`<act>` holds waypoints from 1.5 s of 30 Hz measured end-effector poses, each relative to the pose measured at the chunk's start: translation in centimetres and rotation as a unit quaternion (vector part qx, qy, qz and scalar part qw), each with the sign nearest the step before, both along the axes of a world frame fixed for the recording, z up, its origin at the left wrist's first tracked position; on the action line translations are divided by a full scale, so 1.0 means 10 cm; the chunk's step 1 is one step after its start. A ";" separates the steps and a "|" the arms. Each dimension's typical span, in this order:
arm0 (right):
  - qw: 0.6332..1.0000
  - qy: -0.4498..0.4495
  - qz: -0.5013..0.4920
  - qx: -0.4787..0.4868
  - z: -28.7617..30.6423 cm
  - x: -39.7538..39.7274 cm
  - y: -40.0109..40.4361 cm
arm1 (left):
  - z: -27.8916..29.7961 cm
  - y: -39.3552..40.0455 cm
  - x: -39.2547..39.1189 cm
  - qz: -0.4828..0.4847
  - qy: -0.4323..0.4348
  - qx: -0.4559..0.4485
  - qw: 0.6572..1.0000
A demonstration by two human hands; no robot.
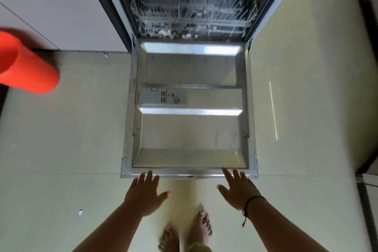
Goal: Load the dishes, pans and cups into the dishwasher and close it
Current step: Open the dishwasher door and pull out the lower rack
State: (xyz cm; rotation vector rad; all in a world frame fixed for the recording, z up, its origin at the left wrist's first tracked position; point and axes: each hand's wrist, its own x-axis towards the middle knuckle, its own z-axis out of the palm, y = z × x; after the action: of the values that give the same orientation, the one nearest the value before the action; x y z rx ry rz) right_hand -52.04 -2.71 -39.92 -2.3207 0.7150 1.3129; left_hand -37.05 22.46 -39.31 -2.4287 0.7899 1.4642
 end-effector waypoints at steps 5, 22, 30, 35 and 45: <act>0.998 -0.041 -0.005 -0.039 0.42 0.58 -0.40 | 0.41 -0.24 0.81 0.024 -0.064 -0.025 0.997; 0.970 -0.198 -0.013 -0.143 0.14 3.42 -1.96 | 0.12 -1.97 3.57 0.001 -0.225 -0.114 0.968; 0.931 -0.278 0.026 -0.234 -0.34 4.26 -2.77 | -0.46 -2.72 4.33 -0.040 -0.319 -0.187 0.928; 0.929 -0.266 0.064 -0.248 -0.49 4.41 -2.83 | -0.67 -2.81 4.45 -0.058 -0.332 -0.178 0.925; 0.921 -0.277 0.032 -0.272 -0.41 3.72 -2.23 | -0.46 -2.31 3.62 -0.028 -0.281 -0.185 0.941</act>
State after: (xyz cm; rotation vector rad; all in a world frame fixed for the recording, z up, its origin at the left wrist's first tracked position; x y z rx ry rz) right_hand -14.85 -25.04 -44.00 -2.9719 0.8838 0.4345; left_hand -0.87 -0.67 -43.86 -2.8455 1.0418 0.5637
